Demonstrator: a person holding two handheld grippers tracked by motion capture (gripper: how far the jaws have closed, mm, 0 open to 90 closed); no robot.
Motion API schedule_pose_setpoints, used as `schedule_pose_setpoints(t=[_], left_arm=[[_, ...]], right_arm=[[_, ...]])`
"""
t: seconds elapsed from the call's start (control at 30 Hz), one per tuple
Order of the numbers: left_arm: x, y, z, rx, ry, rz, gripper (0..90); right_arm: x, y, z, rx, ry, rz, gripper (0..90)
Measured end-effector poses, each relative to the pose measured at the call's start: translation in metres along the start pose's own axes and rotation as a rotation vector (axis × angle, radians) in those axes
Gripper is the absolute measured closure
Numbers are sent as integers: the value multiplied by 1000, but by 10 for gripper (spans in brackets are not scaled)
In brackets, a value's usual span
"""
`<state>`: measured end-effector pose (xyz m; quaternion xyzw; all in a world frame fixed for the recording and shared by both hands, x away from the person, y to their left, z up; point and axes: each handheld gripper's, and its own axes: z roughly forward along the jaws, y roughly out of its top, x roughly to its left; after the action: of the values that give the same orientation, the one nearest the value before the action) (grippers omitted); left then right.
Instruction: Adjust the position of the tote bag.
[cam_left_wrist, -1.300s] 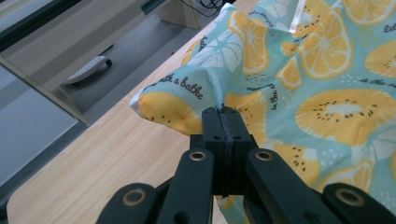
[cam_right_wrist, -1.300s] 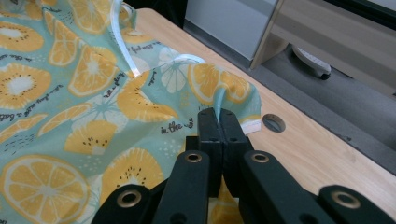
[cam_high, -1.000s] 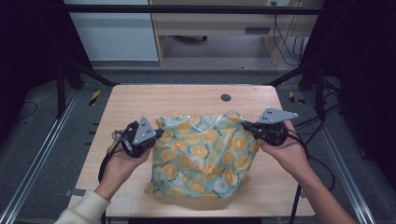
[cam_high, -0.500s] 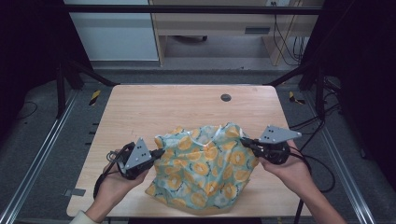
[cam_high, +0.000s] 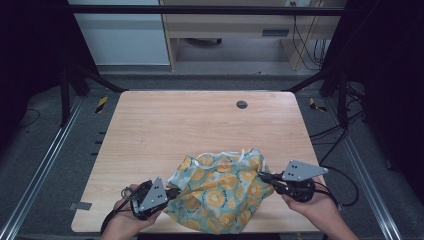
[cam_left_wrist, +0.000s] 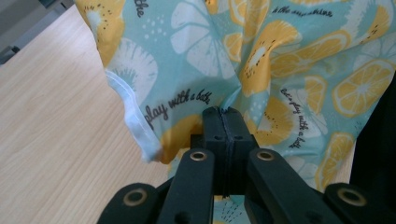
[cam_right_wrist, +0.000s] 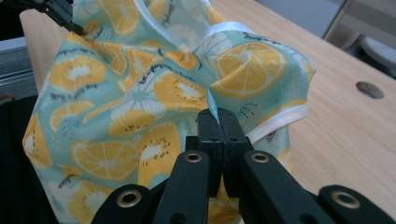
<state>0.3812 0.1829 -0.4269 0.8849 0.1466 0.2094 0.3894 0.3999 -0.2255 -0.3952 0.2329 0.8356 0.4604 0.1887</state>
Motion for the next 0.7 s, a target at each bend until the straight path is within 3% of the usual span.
schedule_pose_setpoints(t=[0.43, 0.7], left_arm=[[-5, -9, 8, 25, -25, 2, 900], [-11, -18, 16, 53, -50, 13, 899]], right_arm=[[3, -16, 5, 26, 32, 13, 900], [11, -30, 7, 32, 80, 10, 900]])
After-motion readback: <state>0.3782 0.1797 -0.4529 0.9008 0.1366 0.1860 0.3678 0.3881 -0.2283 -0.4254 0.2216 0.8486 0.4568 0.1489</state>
